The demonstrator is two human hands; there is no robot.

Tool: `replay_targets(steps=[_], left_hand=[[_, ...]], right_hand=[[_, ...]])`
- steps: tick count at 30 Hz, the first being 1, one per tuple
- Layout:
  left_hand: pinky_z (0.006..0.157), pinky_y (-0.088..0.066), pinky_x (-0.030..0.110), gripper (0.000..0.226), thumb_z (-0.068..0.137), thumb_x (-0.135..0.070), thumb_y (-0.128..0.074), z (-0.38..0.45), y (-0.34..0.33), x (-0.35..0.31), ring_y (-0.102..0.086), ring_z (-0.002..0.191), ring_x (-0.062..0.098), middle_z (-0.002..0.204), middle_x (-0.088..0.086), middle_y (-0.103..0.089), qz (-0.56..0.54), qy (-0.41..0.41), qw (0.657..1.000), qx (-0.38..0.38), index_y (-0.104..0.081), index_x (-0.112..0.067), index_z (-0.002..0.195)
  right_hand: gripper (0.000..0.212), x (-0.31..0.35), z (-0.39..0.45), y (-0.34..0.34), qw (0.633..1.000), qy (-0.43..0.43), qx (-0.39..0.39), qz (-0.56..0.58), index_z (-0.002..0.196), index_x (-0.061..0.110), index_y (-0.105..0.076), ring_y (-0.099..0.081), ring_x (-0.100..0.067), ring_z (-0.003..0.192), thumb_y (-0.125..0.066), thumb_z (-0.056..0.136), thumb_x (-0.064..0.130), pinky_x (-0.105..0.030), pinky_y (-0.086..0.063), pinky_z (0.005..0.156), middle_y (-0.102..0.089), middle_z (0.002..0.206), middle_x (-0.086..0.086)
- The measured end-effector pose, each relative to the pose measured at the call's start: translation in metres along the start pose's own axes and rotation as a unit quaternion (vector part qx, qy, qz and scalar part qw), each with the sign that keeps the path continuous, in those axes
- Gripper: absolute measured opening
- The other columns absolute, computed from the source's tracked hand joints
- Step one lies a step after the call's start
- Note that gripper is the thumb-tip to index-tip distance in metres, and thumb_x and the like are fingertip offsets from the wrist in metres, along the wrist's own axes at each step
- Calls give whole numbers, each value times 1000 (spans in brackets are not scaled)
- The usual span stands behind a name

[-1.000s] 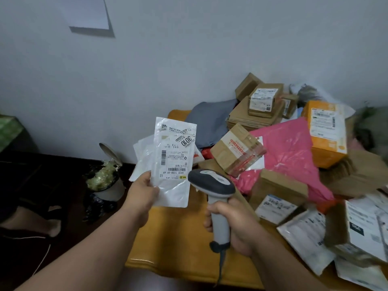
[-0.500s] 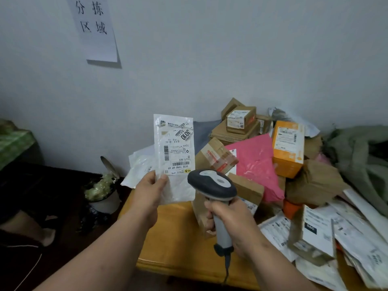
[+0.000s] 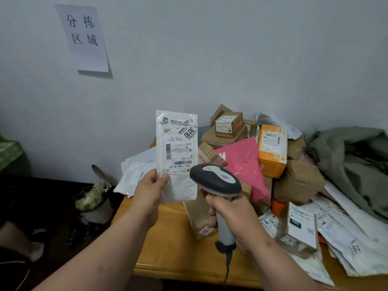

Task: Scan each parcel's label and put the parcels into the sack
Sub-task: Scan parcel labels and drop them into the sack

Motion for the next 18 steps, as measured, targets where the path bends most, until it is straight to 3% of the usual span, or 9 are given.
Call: replay_targets(steps=[4,10,14,18], left_hand=[[95,-53,45,21,101,-18,-56,-1,2,-1,-66,108,26,115,4,-73,1,10,1000,1,-67,-14,119],[86,-53,37,22,102,-19,-56,-3,8,1,-66,109,26,117,5,-71,0,19,1000,1,-65,-14,121],[82,-53,34,23,101,-20,-56,-6,7,0,-65,109,26,118,5,-70,4,21,1000,-1,-64,-14,122],[89,-54,40,23,102,-19,-55,-11,4,-4,-65,110,28,118,6,-71,7,14,1000,9,-65,-13,122]], right_hand=[[29,-1,-2,-2,1000,1,-10,4,90,14,-68,-62,-19,55,-72,71,35,-31,-51,57,-64,64,-4],[10,-4,-5,-4,1000,5,-7,-11,94,12,-67,-63,-19,57,-71,91,20,-31,-52,60,-64,66,-4],[28,-2,-8,-7,1000,7,-4,-14,97,15,-68,-64,-19,58,-72,78,34,-34,-53,63,-64,66,-3],[33,-1,-11,-6,1000,7,-11,-15,97,20,-69,-63,-17,54,-71,71,39,-33,-53,60,-64,62,1]])
Point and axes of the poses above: each hand's wrist, its own z-axis towards the middle knuckle, its own y-axis out of the back of the hand, x = y × z, the point moved 6 cm from there along z, towards the middle knuckle
